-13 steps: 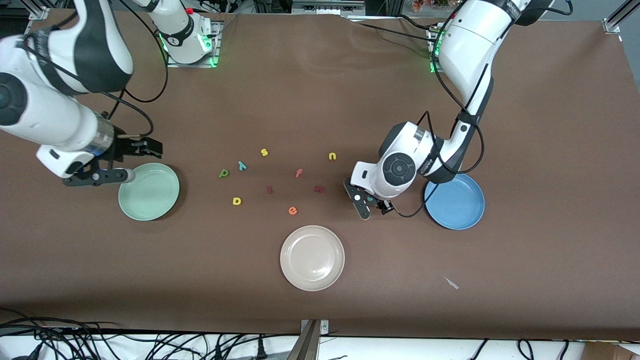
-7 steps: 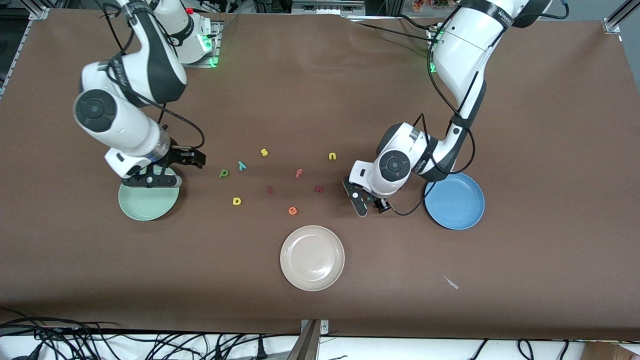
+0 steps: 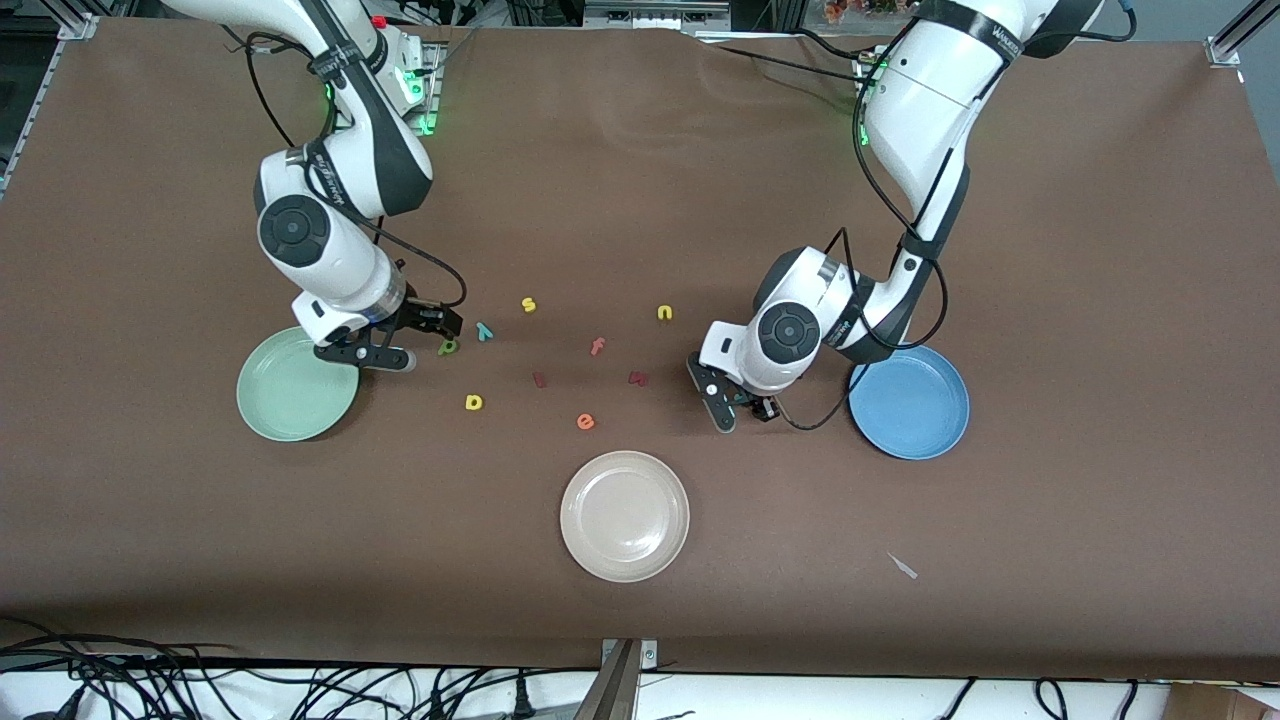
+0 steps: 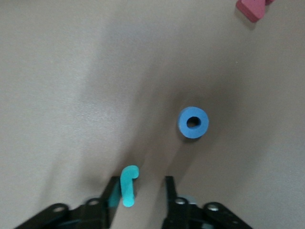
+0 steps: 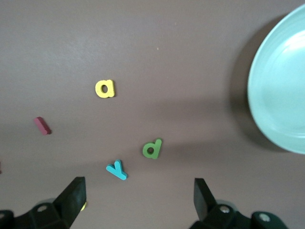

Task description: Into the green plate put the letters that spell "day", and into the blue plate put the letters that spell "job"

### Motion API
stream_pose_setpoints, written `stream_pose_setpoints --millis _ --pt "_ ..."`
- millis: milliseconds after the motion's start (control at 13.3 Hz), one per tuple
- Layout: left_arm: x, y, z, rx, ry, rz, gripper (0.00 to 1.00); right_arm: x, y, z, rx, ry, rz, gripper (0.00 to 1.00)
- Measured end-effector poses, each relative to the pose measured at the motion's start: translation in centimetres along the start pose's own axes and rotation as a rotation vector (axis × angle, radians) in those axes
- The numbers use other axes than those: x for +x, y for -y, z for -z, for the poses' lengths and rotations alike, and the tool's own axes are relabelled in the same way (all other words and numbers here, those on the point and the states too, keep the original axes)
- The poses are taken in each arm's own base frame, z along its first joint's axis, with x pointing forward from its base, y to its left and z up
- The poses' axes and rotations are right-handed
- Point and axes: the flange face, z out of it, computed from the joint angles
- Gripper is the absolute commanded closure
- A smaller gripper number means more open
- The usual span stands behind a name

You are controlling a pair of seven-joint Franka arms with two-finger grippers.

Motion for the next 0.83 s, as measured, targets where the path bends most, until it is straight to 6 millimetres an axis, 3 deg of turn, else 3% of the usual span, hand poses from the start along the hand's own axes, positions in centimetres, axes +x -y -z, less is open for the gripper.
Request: stream_pose_setpoints --millis 375,600,826 --pt "-0.2 -0.6 0.6 -0.018 0.052 -0.022 1.0 -0.4 0.6 -3.7 0.018 -0.017 -0.026 0.0" --pt "-1.6 -0.1 5.1 -0.036 0.131 -0.012 1.0 0.4 -0.4 -6.4 0.02 -0.019 -0.049 0.0" --pt "-6.7 4.3 9.8 -0.038 0.191 0.068 1.0 0.7 -1.3 -8.5 0.008 0.001 -0.089 0.0"
